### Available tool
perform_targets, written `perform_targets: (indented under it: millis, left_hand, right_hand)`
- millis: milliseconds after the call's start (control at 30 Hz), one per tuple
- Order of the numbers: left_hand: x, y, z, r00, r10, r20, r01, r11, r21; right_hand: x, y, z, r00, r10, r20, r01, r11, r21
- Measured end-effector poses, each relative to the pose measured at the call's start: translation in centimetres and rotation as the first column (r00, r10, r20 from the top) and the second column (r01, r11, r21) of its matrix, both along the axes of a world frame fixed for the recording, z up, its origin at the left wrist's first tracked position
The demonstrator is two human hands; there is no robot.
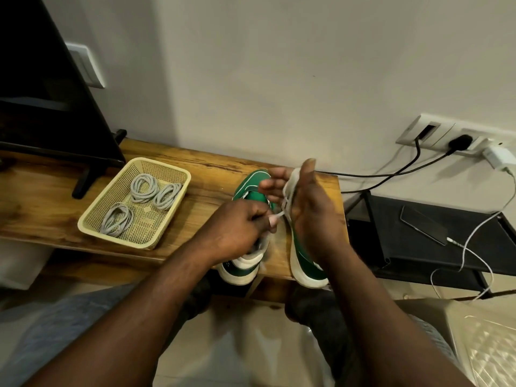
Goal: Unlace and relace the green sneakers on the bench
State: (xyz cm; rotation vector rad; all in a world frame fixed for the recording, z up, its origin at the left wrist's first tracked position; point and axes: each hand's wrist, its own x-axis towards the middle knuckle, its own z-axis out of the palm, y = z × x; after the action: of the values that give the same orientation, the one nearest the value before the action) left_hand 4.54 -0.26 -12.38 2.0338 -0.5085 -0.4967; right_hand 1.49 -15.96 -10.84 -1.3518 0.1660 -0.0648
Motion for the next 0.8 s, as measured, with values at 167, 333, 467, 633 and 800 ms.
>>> perform_targets:
  millis: [167, 333, 467, 633, 800]
  left_hand:
    - [0.0, 0.3, 0.0, 0.954, 0.155, 0.255, -0.149, 0.988, -0.046]
    - [-0.1, -0.1, -0.7, 0.880, 0.305, 0.365, -0.279, 0.952, -0.125]
    - [0.0, -0.4, -1.1, 0.869, 0.417, 0.265, -0.366, 0.903, -0.224]
    - [-0.8, -0.6, -0.6, 0.805, 0.511, 0.301, -0.465, 0.859, -0.214]
    - [-1.8, -1.6, -0.9, 0.734, 0.491, 0.470, -0.502, 0.858, -0.112]
  right_hand:
    - [-0.5, 1.9, -1.3, 0.992, 0.076, -0.096, -0.093, 0.977, -0.193]
    - [-0.8, 2.8, -0.4, 0.987, 0.142, -0.069, -0.122, 0.964, 0.237]
    - [-0.9, 2.9, -0.1, 0.985, 0.171, -0.013, -0.154, 0.917, 0.367]
    - [-0.9, 2.9, -0.5, 0.990, 0.135, -0.031, -0.105, 0.881, 0.462]
    - [-0.2, 3.7, -1.3, 0.994, 0.075, -0.076, -0.031, 0.884, 0.467]
